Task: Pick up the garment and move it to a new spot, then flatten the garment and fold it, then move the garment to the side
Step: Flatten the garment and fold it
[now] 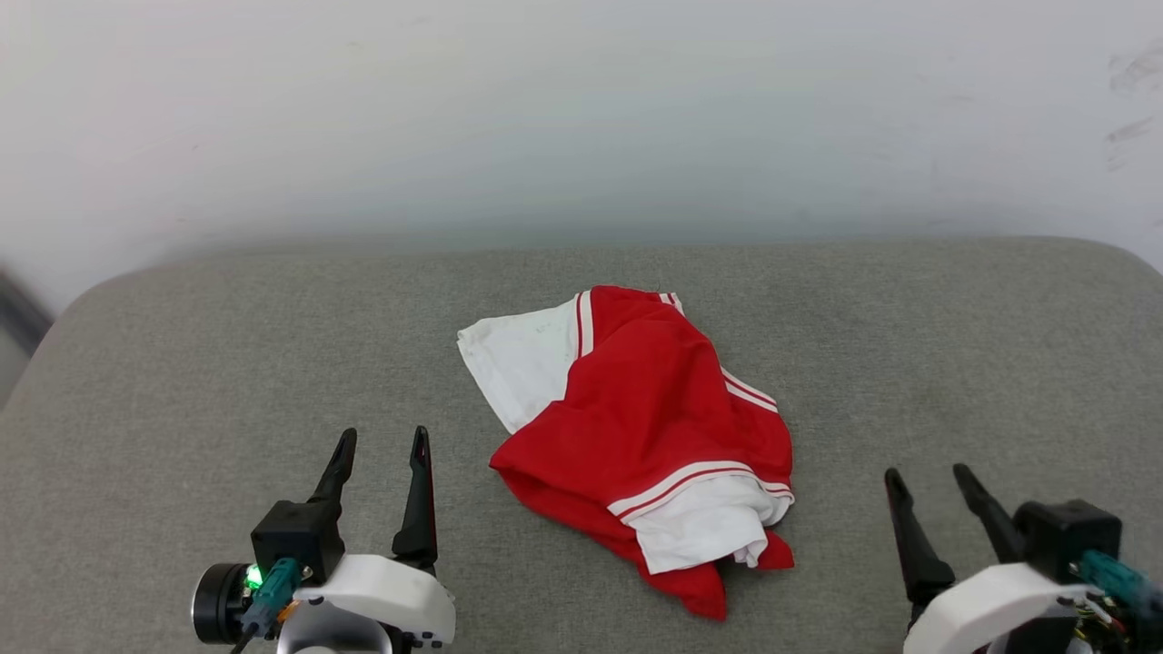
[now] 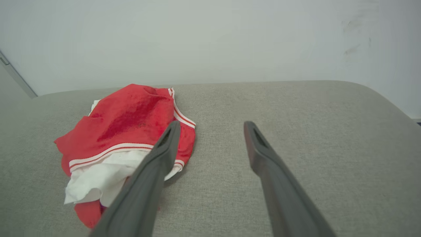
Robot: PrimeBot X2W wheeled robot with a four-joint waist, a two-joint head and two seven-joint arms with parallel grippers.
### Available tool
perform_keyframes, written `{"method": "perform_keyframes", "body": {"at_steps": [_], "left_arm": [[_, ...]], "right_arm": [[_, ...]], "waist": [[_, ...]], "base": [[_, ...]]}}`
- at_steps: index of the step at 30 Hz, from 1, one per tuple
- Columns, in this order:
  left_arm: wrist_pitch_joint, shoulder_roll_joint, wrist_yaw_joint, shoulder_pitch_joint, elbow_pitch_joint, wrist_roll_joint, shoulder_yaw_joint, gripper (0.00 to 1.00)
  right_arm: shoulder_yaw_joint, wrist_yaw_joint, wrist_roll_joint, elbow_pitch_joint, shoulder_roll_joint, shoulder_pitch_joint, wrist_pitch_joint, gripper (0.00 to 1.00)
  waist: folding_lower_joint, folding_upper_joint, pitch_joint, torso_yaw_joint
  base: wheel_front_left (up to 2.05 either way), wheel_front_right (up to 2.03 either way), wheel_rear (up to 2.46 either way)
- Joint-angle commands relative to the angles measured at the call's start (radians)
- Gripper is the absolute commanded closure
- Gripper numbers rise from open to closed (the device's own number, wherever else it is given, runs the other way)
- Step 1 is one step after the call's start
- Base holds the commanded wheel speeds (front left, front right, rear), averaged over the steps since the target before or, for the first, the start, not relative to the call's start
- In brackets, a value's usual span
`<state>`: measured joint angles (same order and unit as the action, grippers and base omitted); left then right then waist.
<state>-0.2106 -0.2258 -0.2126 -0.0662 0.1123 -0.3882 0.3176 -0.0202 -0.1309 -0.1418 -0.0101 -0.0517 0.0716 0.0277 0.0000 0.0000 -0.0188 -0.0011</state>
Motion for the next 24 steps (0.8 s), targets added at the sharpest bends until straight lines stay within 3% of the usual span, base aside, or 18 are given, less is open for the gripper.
{"method": "perform_keyframes", "body": {"at_steps": [1,14,23,24], "left_arm": [[0.001,-0.006,-0.003,0.003,-0.008,0.007,0.004,0.00],[-0.009,0.011,0.000,-0.033,-0.018,0.007,0.024,0.00],[-0.021,0.025,0.001,-0.063,-0.010,0.009,0.031,0.00],[-0.023,0.027,0.002,-0.068,-0.008,0.009,0.032,0.00]], "right_arm": [[0.011,0.000,-0.021,-0.003,0.002,-0.017,0.063,0.00],[0.163,0.000,-0.283,0.085,-0.132,-0.112,0.657,0.00],[0.196,0.000,-0.333,0.070,-0.156,-0.148,0.802,0.00],[0.200,0.000,-0.332,0.064,-0.161,-0.152,0.812,0.19]], "waist": [[0.0000,0.0000,0.005,0.007],[0.0000,0.0000,0.061,0.086],[0.0000,0.0000,0.114,0.131],[0.0000,0.0000,0.118,0.134]], "base": [[0.00,0.00,0.00],[0.00,0.00,0.00],[0.00,0.00,0.00],[0.00,0.00,0.00]]}}
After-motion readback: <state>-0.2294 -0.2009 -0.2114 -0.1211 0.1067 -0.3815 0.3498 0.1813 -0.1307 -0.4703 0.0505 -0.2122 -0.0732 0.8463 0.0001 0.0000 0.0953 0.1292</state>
